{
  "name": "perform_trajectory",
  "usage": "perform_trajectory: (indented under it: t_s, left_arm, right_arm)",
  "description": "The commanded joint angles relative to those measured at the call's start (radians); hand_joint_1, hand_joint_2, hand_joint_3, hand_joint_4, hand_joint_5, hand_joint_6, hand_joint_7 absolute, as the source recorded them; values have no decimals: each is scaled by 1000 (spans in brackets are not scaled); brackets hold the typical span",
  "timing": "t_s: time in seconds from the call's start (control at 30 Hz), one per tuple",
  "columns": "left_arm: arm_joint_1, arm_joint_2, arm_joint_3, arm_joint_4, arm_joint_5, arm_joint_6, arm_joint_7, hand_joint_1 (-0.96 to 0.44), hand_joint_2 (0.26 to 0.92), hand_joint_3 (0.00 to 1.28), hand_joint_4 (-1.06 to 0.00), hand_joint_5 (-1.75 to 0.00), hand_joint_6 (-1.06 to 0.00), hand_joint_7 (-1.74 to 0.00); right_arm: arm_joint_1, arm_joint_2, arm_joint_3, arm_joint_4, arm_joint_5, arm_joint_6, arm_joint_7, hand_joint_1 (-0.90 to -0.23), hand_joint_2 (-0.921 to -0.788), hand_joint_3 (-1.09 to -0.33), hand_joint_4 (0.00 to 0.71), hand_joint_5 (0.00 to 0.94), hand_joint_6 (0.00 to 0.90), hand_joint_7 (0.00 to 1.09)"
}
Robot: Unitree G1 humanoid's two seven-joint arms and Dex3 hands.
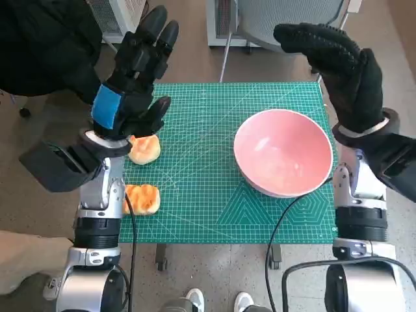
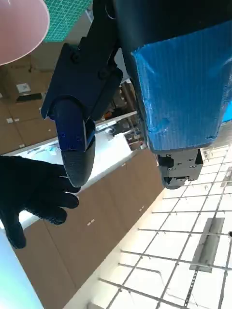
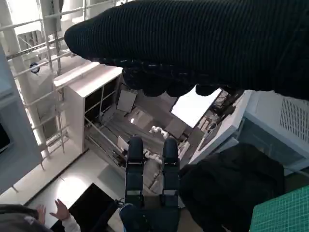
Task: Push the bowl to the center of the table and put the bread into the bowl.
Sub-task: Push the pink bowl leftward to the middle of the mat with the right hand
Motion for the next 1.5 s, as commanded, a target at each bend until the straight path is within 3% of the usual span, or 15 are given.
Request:
perform_trajectory:
  t_s: [0.03, 0.13, 0.23, 0.33, 0.5, 0.73, 1.2, 1.5]
  left_arm:
    - [12, 8, -1, 1, 6, -13, -6, -647, 921, 492, -67, -7, 1, -301]
    - [12, 8, -1, 0, 7, -13, -6, -646, 921, 496, -66, -6, 1, -298]
    - [11, 12, 2, 4, 4, -12, -11, -644, 921, 498, -62, -3, 1, -298]
    - [12, 15, 4, 5, 2, -9, -14, -642, 921, 501, -59, -2, 1, -299]
    - [12, 15, 4, 5, 1, -9, -14, -644, 921, 502, -58, -1, 1, -299]
    - [14, 14, 2, 9, 3, -11, -12, -647, 921, 501, -58, -1, 1, -301]
    - [20, 15, 3, 5, -1, -7, -14, -652, 921, 499, -59, -1, 1, -304]
    - [25, 18, 6, 1, -5, -2, -15, -656, 921, 500, -58, 0, 1, -302]
  right_arm:
    - [15, -16, -17, 51, 11, -4, 27, -679, -921, -698, 134, 4, 198, 1]
    - [8, -23, -27, 76, 14, -12, 37, -681, -921, -697, 137, 5, 198, 1]
    - [-27, -58, -64, 192, 14, -30, 39, -676, -921, -696, 138, 5, 196, 0]
    - [-62, -86, -93, 307, -6, -38, -4, -668, -921, -694, 136, 4, 202, 4]
    - [-94, -103, -111, 421, -43, -66, -79, -682, -921, -689, 131, 1, 211, 8]
    - [-120, -118, -136, 538, -63, -53, -148, -687, -921, -693, 115, 2, 211, 7]
    - [-115, -129, -168, 643, -75, 67, -228, -713, -921, -702, 139, 10, 248, 24]
    - [-90, -130, -166, 665, -116, 106, -275, -701, -921, -763, 150, 9, 275, 33]
